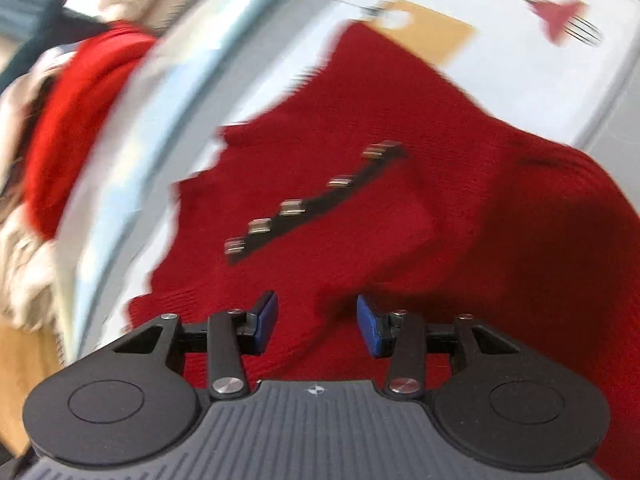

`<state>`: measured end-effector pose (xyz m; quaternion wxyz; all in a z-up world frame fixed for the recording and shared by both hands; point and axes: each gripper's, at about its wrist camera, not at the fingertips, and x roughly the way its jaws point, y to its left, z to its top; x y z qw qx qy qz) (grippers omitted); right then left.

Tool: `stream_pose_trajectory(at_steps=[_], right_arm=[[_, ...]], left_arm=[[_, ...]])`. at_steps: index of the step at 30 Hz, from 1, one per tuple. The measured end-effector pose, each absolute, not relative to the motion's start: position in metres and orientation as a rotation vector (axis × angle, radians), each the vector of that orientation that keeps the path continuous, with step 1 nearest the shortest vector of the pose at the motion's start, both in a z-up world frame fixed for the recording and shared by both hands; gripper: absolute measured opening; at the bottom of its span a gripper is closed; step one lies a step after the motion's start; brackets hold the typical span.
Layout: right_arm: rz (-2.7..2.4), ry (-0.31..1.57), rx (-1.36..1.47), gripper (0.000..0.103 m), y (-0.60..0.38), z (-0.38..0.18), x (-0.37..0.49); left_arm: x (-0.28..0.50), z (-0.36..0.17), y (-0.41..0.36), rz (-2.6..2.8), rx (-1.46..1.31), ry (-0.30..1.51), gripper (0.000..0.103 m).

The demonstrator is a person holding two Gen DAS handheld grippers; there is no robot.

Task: Fold small clothes

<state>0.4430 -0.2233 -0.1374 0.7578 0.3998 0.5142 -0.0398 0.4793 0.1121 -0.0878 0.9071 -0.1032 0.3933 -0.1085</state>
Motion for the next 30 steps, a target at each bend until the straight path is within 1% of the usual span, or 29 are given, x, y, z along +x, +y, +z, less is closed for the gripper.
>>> stream_pose_trajectory(at_steps=[1,4,6,7,8,11,15,17,19,20,21,22,23,24,25,27,29,30], right_arm=[[-0.117,1.124,0.890,0.046,-0.228,-0.142,0.441],[-0.162,1.129,0.948,0.036,-0.241,-0.155,0.442],[-0.171,1.110,0.950,0.033,-0.248,-0.157,0.443],[-0.174,1.099,0.939,0.019,-0.250,-0.156,0.445],[-0.181,1.089,0.936,0.010,-0.252,-0.156,0.445],[-0.189,1.041,0.974,0.009,-0.262,-0.148,0.442],[-0.130,0.845,0.811,0.008,-0.252,-0.097,0.432],[-0.159,0.786,0.736,0.009,-0.256,-0.087,0.431],[-0.207,0.827,0.735,0.009,-0.270,-0.100,0.438],[-0.250,0.876,0.778,0.009,-0.279,-0.112,0.442],[-0.287,0.928,0.821,0.010,-0.287,-0.124,0.444],[-0.319,0.995,0.862,0.011,-0.294,-0.137,0.446],[-0.347,1.021,0.892,0.012,-0.297,-0.143,0.445],[-0.365,1.005,0.904,0.012,-0.300,-0.141,0.442],[-0.372,0.975,0.874,0.016,-0.294,-0.134,0.443],[-0.361,0.884,0.763,0.018,-0.283,-0.113,0.443],[-0.335,0.799,0.690,0.036,-0.275,-0.096,0.440],[-0.321,0.791,0.681,0.039,-0.277,-0.094,0.440]], left_arm=[[0.480,-0.090,0.116,-0.179,-0.207,0.815,0.023],[0.483,-0.089,0.129,-0.099,-0.212,0.831,0.023],[0.487,-0.091,0.138,-0.039,-0.204,0.831,0.025],[0.485,-0.090,0.143,0.000,-0.197,0.832,0.025],[0.486,-0.091,0.149,0.041,-0.194,0.834,0.025],[0.482,-0.092,0.171,0.116,-0.217,0.860,0.025],[0.484,-0.104,0.179,0.082,-0.295,0.924,0.025],[0.485,-0.113,0.174,0.033,-0.312,0.972,0.025],[0.489,-0.128,0.165,0.021,-0.274,1.042,0.025],[0.490,-0.136,0.161,0.032,-0.236,1.088,0.028],[0.490,-0.142,0.159,0.046,-0.206,1.104,0.033],[0.489,-0.145,0.159,0.057,-0.191,1.104,0.041],[0.489,-0.145,0.159,0.069,-0.191,1.105,0.040],[0.488,-0.141,0.160,0.073,-0.199,1.097,0.039],[0.488,-0.136,0.160,0.074,-0.205,1.077,0.038],[0.486,-0.125,0.156,0.058,-0.195,1.027,0.038],[0.486,-0.122,0.152,0.030,-0.187,1.012,0.038],[0.485,-0.124,0.150,0.024,-0.186,1.028,0.038]])
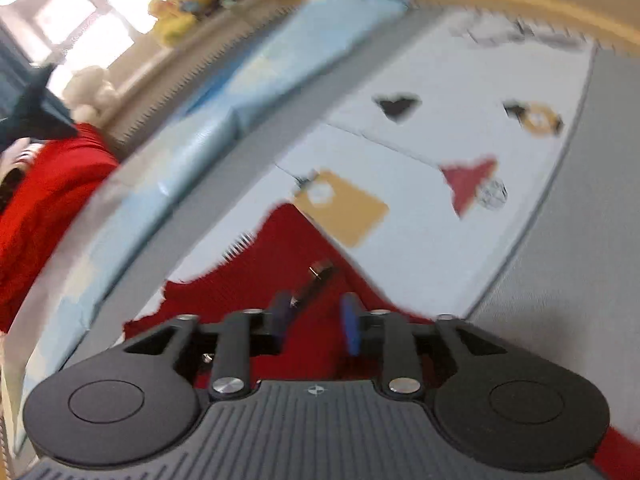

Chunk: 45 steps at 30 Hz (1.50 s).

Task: Fold small clothes

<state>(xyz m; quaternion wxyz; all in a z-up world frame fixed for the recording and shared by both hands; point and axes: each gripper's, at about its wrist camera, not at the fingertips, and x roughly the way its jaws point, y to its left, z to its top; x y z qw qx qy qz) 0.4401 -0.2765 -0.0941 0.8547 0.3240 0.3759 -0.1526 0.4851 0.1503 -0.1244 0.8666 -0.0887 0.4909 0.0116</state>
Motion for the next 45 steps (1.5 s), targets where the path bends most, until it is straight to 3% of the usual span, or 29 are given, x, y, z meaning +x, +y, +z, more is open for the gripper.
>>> stream_pose_trajectory(at_steps=[2,6,12,21,27,33,37,45], right_arm=[[-0.246,0.860,0.701,0.047,-0.276,-0.106,0.449],[-0.271,1.104,0.814,0.040,-0.287,-0.150,0.458],[-0.228,0.972,0.726,0.046,-0.284,-0.106,0.450],[-0.190,0.830,0.649,0.047,-0.307,-0.046,0.418],[-0.101,0.712,0.608,0.047,-0.316,0.005,0.353],[0.042,0.657,0.501,0.047,-0.332,0.039,0.254],[0.023,0.743,0.396,0.048,-0.353,0.011,0.202],[-0.037,1.003,0.399,0.047,-0.385,-0.091,0.177]], left_arm=[[0.488,-0.137,0.147,0.033,-0.167,1.090,0.038],[0.484,-0.130,0.145,0.046,-0.137,1.075,0.039],[0.471,-0.090,0.144,0.012,-0.133,0.982,0.040],[0.417,-0.032,0.148,0.016,-0.091,0.813,0.039],[0.351,-0.004,0.150,-0.015,-0.083,0.728,0.035],[0.277,0.008,0.145,-0.021,-0.084,0.762,0.032],[0.222,-0.001,0.142,-0.026,-0.115,0.795,0.032],[0.173,-0.093,0.162,0.067,-0.275,1.031,0.032]])
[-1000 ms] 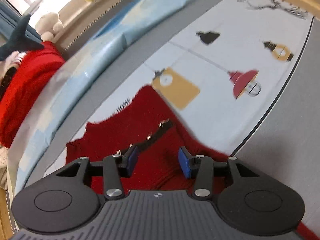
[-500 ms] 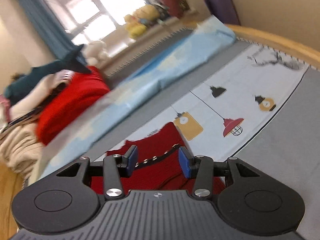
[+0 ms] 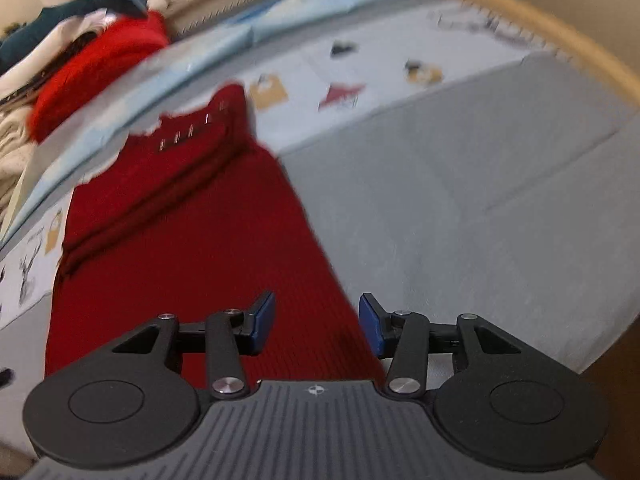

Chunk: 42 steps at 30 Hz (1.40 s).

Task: Fold small clothes

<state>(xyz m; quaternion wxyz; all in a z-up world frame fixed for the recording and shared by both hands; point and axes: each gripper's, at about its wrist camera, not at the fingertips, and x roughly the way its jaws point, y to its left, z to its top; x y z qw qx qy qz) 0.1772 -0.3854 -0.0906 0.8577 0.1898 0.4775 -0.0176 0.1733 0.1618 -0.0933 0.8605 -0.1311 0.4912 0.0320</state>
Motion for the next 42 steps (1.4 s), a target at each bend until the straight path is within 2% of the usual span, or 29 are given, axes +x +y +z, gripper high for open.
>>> stream_pose_trajectory(at_steps=[5,13,24,27,28,29,34,37,42], right_arm=[[-0.053,1.126,0.334,0.048,-0.383,-0.128,0.181],[-0.067,1.219,0.327,0.048,-0.378,-0.151,0.182],[-0.053,1.225,0.324,0.049,-0.371,-0.162,0.182],[-0.052,1.216,0.319,0.035,-0.371,-0.161,0.179],[-0.055,1.211,0.320,0.023,-0.373,-0.159,0.178],[-0.067,1.202,0.326,0.012,-0.374,-0.158,0.177],[-0.062,1.183,0.353,0.013,-0.379,-0.151,0.174],[-0.034,1.208,0.365,0.022,-0.380,-0.155,0.173],[-0.009,1.214,0.313,0.022,-0.371,-0.154,0.172]], left_arm=[[0.171,-0.120,0.186,0.116,-0.306,1.115,0.032],[0.164,-0.144,0.199,0.078,-0.357,1.215,0.032],[0.155,-0.149,0.193,0.041,-0.268,1.196,0.033],[0.156,-0.147,0.187,0.032,-0.246,1.184,0.026],[0.155,-0.146,0.187,0.022,-0.243,1.177,0.014],[0.156,-0.146,0.186,0.012,-0.249,1.174,0.013],[0.155,-0.145,0.188,0.009,-0.265,1.182,0.014],[0.154,-0.147,0.185,0.000,-0.249,1.189,0.015],[0.165,-0.151,0.182,0.000,-0.243,1.192,0.015]])
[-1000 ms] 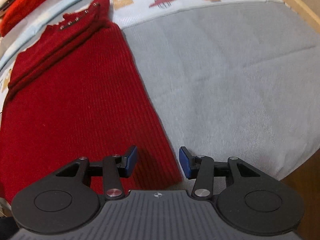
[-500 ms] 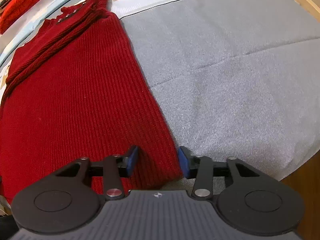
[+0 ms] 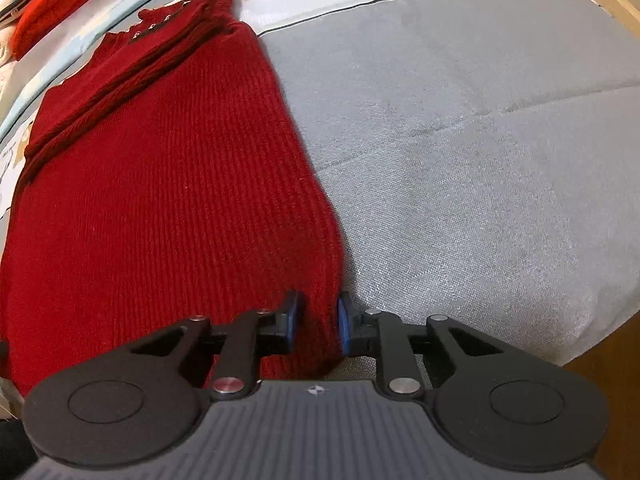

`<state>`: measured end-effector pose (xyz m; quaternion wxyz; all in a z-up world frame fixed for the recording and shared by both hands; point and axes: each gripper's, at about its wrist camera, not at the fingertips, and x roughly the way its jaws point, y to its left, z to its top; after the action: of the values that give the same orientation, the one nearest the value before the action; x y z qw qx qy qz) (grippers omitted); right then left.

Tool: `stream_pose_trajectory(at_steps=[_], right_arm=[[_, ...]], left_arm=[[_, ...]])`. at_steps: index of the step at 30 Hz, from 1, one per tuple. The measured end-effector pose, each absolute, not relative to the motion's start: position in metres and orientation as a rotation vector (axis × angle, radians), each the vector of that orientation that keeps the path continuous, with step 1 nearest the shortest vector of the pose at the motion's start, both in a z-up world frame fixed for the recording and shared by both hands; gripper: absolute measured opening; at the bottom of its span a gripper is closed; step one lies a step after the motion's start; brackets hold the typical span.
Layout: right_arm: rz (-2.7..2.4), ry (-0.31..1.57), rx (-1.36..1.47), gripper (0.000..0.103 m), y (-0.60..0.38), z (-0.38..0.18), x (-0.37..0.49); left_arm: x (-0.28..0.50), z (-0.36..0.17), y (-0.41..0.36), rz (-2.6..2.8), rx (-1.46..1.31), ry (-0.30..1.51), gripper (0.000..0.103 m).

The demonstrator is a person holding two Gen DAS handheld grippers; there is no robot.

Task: Fold small clothes
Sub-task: 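Grasp the sweater hem with both grippers and lift it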

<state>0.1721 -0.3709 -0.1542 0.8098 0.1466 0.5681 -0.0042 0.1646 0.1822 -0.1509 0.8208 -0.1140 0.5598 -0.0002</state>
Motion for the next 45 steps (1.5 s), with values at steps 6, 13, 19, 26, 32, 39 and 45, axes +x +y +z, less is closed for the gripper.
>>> stream_pose_trajectory(at_steps=[6,13,19,26,32,39,45], right_arm=[[-0.015,1.136,0.385,0.011,-0.382,-0.142,0.173],[-0.009,1.213,0.369,0.021,-0.378,-0.157,0.170],[-0.003,1.182,0.338,0.012,-0.372,-0.147,0.169],[0.073,0.986,0.435,0.010,-0.379,-0.086,0.161],[0.201,0.768,0.586,0.009,-0.386,-0.020,0.139],[0.256,0.596,0.678,0.009,-0.410,0.029,0.095],[0.243,0.534,0.733,0.008,-0.441,0.050,0.064]], left_arm=[[0.161,-0.137,0.186,-0.002,-0.266,1.150,0.012],[0.156,-0.151,0.185,-0.028,-0.282,1.202,0.016],[0.153,-0.142,0.185,-0.014,-0.267,1.179,0.010],[0.150,-0.070,0.179,-0.077,-0.284,1.028,0.008],[0.135,-0.001,0.171,-0.163,-0.276,0.888,0.005],[0.089,0.066,0.184,-0.221,-0.379,0.742,0.005],[0.096,0.079,0.224,-0.193,-0.529,0.733,0.005]])
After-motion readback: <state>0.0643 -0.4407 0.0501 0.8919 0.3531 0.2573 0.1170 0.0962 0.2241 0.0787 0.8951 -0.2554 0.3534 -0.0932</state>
